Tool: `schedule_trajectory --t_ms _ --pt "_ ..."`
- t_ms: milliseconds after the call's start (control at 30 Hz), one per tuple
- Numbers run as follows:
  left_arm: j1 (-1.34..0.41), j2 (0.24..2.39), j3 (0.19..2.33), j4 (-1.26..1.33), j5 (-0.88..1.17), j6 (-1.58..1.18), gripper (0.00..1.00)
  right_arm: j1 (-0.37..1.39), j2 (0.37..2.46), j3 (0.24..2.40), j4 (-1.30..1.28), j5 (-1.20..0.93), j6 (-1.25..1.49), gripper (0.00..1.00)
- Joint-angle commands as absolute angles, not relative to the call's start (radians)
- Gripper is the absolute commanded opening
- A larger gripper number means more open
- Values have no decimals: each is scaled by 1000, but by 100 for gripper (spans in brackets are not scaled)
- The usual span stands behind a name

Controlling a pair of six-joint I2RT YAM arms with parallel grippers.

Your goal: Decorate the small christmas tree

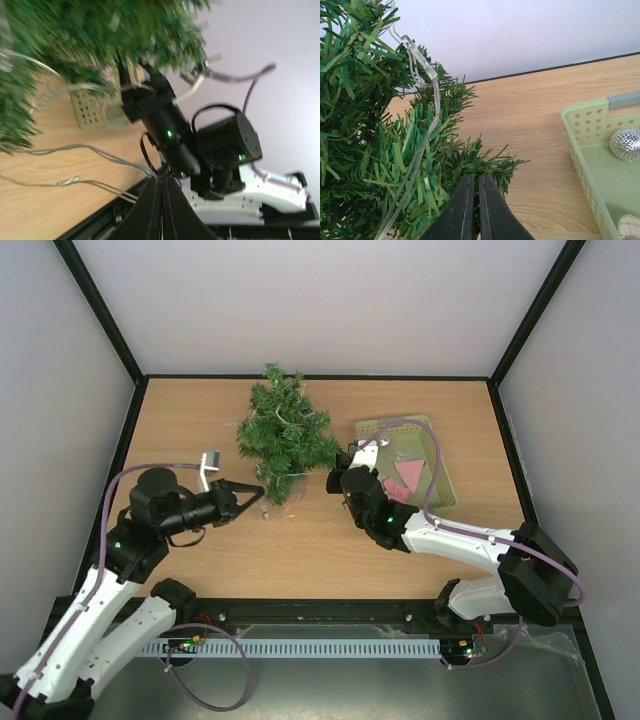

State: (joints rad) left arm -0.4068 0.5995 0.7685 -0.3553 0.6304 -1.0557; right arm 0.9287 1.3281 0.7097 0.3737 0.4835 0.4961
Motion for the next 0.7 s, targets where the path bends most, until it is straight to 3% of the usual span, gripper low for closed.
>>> schedule_trajectory --t_ms 0,233,667 --pt "-598 636 779 -244 481 -1078 2 922 1337 737 398 522 480 2" --pt "-807 699 938 -350 269 -1014 2 922 1332 747 388 520 472 2" --pt "-810 729 1184 -666 -50 -877 2 917 1323 742 384 546 456 2"
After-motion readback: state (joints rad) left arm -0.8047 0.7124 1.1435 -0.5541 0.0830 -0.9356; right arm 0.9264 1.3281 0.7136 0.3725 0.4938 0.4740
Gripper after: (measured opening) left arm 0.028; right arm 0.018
